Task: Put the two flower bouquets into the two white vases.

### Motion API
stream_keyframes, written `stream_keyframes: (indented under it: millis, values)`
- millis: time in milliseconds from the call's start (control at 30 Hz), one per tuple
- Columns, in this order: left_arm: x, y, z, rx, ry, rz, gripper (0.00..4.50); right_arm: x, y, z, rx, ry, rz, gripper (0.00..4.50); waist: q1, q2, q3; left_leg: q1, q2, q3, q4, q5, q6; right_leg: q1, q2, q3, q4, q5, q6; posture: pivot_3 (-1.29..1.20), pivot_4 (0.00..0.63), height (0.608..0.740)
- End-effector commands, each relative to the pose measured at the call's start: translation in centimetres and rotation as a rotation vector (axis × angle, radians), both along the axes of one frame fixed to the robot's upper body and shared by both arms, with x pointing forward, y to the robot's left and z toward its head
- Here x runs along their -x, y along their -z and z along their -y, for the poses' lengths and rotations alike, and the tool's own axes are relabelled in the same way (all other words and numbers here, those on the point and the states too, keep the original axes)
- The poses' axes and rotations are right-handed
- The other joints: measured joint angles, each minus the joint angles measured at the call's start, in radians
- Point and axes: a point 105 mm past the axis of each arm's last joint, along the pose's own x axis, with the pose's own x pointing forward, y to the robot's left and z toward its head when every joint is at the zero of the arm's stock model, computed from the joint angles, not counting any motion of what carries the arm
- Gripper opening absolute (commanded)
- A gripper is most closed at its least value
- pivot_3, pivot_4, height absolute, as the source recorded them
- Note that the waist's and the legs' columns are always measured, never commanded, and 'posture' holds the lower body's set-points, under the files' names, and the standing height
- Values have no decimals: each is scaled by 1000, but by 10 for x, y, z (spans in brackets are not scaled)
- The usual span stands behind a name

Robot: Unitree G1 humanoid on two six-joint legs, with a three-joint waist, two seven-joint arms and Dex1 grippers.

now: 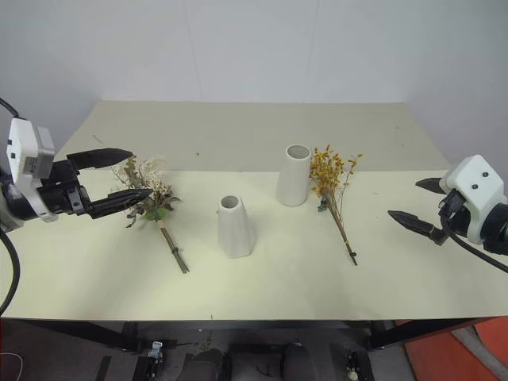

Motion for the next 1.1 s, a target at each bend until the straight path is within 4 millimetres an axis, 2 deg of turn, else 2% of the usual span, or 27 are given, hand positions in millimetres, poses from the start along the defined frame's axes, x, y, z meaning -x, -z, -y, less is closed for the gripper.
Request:
stream_keyframes:
  millis: [33,333,600,767,933,1100]
  values:
    - [1,-7,1,-10,5,42,4500,2,-15,0,30,4,37,4389,0,0,0,0,0,0,0,0,0,0,0,0,0,0,0,0,150,740]
    - [1,-6,2,-11,11,42,4500,1,-14,-2,23,15,13,4389,0,0,0,0,0,0,0,0,0,0,0,0,0,0,0,0,150,740]
    - [-13,-19,16,-48,136,78,4500,-7,-7,-33,-8,-51,-81,4389,1,0,0,0,0,0,0,0,0,0,1,0,0,0,0,0,150,740]
    - [-26,-23,37,-89,277,69,4500,-28,1,-43,-62,60,-128,4389,1,0,0,-2,-1,0,0,0,0,0,0,0,-2,1,0,0,150,740]
    - [-24,-27,61,-175,511,63,4500,-45,16,-55,-117,164,-253,4389,0,0,0,-4,-1,0,0,0,0,-2,0,0,-3,1,-1,0,150,740]
    - [-30,-30,71,-273,627,57,4500,-62,28,-56,-152,246,-317,4389,0,0,0,-6,-1,0,-1,0,0,-4,0,0,-4,3,-4,0,150,740]
